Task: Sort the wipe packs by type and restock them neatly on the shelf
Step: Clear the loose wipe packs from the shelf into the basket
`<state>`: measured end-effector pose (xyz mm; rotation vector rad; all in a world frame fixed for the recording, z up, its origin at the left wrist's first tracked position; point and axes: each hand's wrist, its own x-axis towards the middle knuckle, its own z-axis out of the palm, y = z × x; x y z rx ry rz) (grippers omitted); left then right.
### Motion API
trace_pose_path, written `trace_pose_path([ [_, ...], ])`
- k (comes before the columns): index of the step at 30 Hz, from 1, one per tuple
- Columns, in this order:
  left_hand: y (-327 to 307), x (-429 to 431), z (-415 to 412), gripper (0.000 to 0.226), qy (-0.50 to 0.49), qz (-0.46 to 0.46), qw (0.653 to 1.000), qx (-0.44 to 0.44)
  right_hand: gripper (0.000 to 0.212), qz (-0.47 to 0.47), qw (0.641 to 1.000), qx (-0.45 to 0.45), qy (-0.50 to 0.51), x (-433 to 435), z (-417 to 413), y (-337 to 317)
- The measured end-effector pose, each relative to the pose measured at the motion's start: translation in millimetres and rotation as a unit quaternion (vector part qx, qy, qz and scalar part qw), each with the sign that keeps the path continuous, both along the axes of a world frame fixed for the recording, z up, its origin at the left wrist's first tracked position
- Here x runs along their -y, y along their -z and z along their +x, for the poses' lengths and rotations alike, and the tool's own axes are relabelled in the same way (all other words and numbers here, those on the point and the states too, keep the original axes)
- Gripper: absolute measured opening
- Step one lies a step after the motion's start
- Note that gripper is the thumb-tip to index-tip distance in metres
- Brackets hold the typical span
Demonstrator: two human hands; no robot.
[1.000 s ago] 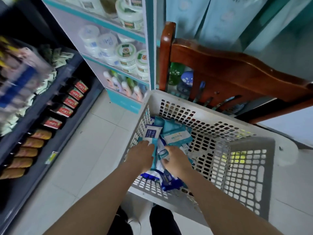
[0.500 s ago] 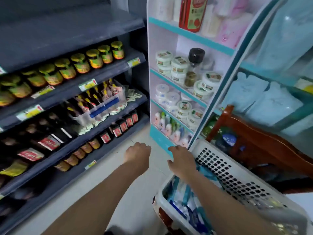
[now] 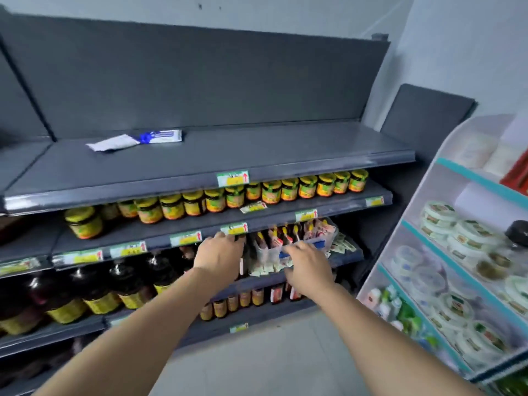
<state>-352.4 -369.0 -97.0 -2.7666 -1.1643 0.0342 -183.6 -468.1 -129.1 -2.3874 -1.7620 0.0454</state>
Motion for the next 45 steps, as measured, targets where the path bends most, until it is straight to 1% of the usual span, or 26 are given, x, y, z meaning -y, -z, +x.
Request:
trace_pose_path([
  [3,-21,-45,-40,0.027,-0.04,0.041,0.998,0.022,0.04,0.022,0.999,0.011,-0.034,-59,-29,-22],
  [7,-48,-98,-84,0.024,-0.071,0.078,0.994,0.023,0.042,0.064,0.995,0.019,-0.072,-125,-63,-49],
  [11,-69,-146,-113,0.022,-0.116,0.088,0.989,0.037,0.04,0.093,0.991,0.033,-0.093,-183,-83,-76],
  [17,-80,-226,-138,0.018,-0.165,0.088,0.981,0.052,0.038,0.106,0.986,0.019,-0.128,-273,-97,-100],
  [21,-77,-288,-145,0.019,-0.198,0.085,0.975,0.055,0.041,0.099,0.985,0.023,-0.143,-342,-101,-105],
  [24,-71,-339,-147,0.022,-0.222,0.083,0.971,0.038,0.043,0.072,0.985,0.024,-0.155,-398,-101,-103],
  [29,-58,-418,-146,0.034,-0.258,0.063,0.964,0.028,0.047,0.029,0.984,0.037,-0.169,-486,-97,-92],
  [31,-52,-442,-147,0.043,-0.271,0.051,0.961,0.024,0.047,0.006,0.985,0.036,-0.167,-513,-95,-87],
  [33,-45,-462,-147,0.052,-0.285,0.043,0.957,0.012,0.047,-0.014,0.986,0.022,-0.162,-534,-92,-83],
  [35,-39,-477,-147,0.057,-0.297,0.038,0.954,0.015,0.048,-0.033,0.986,0.016,-0.163,-550,-89,-80],
  [39,-30,-500,-142,0.055,-0.292,0.023,0.954,0.06,0.055,-0.067,0.986,-0.003,-0.154,-571,-87,-77],
  [41,-31,-507,-137,0.054,-0.284,0.034,0.957,0.058,0.049,-0.054,0.986,0.033,-0.154,-576,-87,-79],
  [45,-37,-514,-127,0.051,-0.259,0.05,0.963,0.047,0.027,-0.003,0.985,0.118,-0.129,-570,-97,-79],
])
